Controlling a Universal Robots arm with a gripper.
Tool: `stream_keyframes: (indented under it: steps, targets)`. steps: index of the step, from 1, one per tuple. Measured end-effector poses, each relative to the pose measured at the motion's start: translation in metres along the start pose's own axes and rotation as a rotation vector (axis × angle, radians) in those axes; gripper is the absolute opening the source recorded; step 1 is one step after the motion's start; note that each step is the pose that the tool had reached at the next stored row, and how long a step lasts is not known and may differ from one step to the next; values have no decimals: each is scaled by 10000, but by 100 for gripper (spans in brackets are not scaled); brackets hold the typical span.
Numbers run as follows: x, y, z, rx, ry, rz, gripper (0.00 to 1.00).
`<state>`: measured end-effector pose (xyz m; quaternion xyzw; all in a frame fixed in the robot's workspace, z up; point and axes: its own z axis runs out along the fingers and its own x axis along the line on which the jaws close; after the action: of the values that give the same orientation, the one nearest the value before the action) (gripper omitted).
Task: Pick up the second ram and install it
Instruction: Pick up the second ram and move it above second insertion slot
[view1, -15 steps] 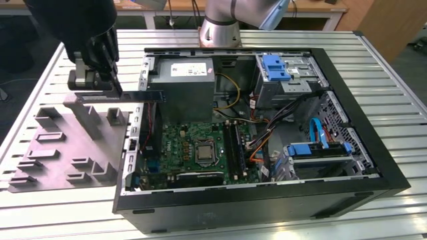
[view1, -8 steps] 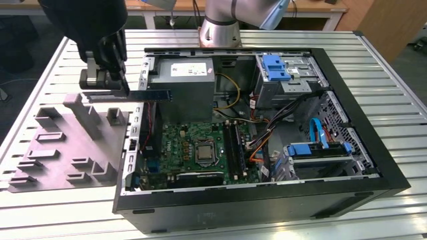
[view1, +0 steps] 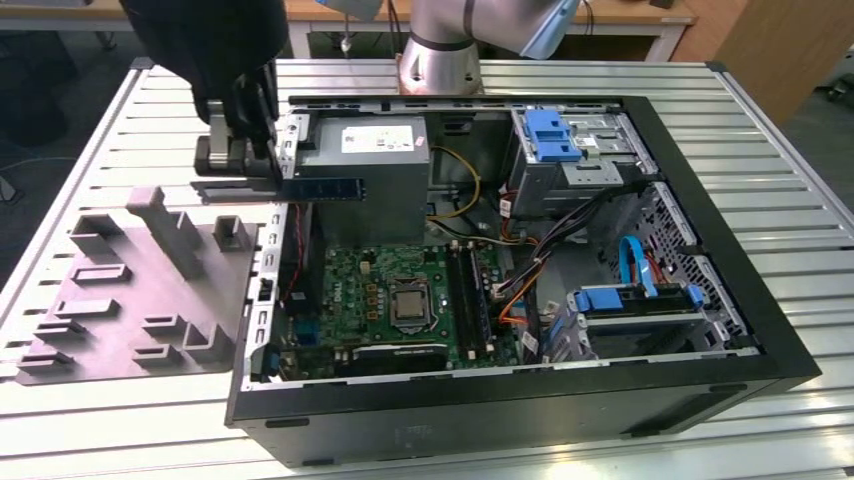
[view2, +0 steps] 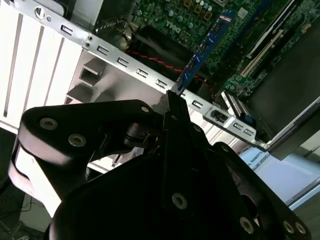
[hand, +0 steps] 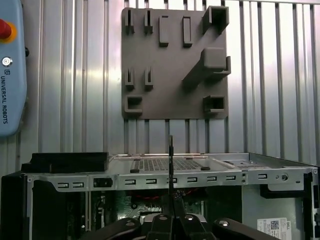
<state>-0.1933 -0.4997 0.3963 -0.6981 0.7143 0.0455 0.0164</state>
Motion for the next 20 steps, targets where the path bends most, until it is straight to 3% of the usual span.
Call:
stream_keyframes:
  steps: [20]
  targets:
    - [-96, -499, 15, -1, 1, -1, 11]
